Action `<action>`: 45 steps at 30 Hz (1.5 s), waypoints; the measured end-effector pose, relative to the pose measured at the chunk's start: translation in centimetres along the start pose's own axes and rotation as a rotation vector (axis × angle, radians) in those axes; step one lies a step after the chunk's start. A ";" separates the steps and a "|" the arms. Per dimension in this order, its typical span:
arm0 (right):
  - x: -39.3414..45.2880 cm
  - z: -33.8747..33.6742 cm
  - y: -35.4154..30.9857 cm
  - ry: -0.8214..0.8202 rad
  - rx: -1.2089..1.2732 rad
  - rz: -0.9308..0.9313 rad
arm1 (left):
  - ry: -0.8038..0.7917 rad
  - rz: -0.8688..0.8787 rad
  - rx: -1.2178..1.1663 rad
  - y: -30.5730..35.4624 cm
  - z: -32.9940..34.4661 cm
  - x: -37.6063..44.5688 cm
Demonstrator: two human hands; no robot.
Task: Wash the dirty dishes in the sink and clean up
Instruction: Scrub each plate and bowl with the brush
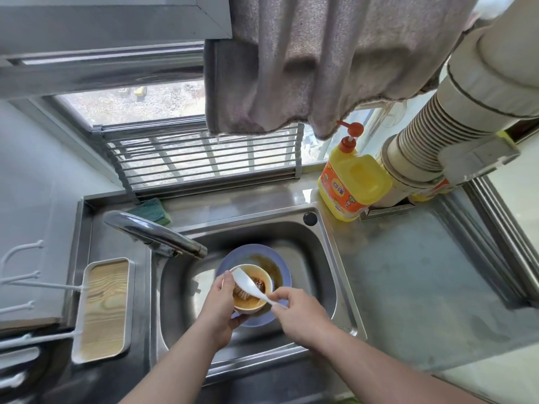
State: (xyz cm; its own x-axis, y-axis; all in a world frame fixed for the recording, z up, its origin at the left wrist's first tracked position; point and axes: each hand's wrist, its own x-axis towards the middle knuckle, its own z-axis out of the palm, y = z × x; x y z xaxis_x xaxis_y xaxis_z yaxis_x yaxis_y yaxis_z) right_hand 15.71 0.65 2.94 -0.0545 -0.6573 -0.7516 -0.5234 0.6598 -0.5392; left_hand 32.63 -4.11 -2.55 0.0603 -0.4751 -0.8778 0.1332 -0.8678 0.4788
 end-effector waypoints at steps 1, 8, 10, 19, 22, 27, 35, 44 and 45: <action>-0.1 -0.6 0.0 0.037 -0.121 -0.011 | -0.008 -0.013 0.008 0.1 0.0 -0.1; -1.7 -1.6 -1.2 -0.111 -0.298 -0.052 | 0.017 0.011 0.088 1.1 -0.6 1.0; -1.3 -1.6 -1.9 -0.098 -0.216 -0.044 | 0.010 0.012 0.074 0.4 -0.1 0.6; -2.3 -2.5 -1.3 -0.029 -0.534 -0.109 | 0.057 0.009 0.115 0.8 -0.3 1.2; -2.8 -2.5 -3.4 -0.088 -0.735 -0.211 | -0.012 -0.133 0.091 0.4 -0.6 1.4; -2.1 -3.0 -3.9 0.021 -0.920 -0.259 | -0.119 -0.225 -0.006 0.5 -1.3 1.6; -2.6 -1.8 -3.9 -0.050 -0.768 -0.167 | -0.027 0.025 0.246 1.3 0.1 1.8; -0.9 -3.0 -1.7 0.031 -0.712 -0.163 | -0.086 -0.011 0.186 2.1 -2.1 2.8; -1.0 -2.8 -1.3 -0.001 -0.585 -0.106 | -0.059 0.023 0.165 2.1 -2.0 2.9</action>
State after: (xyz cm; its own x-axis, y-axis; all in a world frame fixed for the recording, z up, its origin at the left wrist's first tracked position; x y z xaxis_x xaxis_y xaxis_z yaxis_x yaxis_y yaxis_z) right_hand 14.01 -0.59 5.42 0.0247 -0.7081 -0.7056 -0.9074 0.2803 -0.3131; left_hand 35.05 -7.00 -4.08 0.0022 -0.4984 -0.8669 -0.0317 -0.8665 0.4981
